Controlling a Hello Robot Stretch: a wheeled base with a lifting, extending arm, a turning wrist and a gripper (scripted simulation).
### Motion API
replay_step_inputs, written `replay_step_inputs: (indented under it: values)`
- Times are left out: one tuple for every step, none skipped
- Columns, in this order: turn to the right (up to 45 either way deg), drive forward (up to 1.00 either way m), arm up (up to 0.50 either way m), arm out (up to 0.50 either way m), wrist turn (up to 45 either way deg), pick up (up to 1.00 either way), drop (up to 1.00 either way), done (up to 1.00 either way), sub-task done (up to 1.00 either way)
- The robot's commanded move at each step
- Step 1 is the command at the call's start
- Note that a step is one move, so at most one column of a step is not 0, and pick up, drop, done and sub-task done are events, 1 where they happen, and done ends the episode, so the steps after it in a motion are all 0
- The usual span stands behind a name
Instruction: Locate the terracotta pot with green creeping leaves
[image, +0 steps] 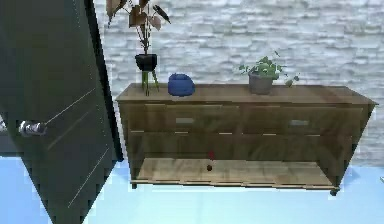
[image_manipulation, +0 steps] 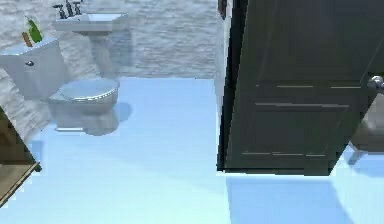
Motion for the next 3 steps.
replay_step_inputs:
  values:
    - [0.0,0.8,0.0,0.0,0.0,0.0,0.0,0.0,0.0]
    - [36.0,0.0,0.0,0.0,0.0,0.0,0.0,0.0,0.0]
    - [0.0,0.0,0.0,0.0,0.0,0.0,0.0,1.0,0.0]
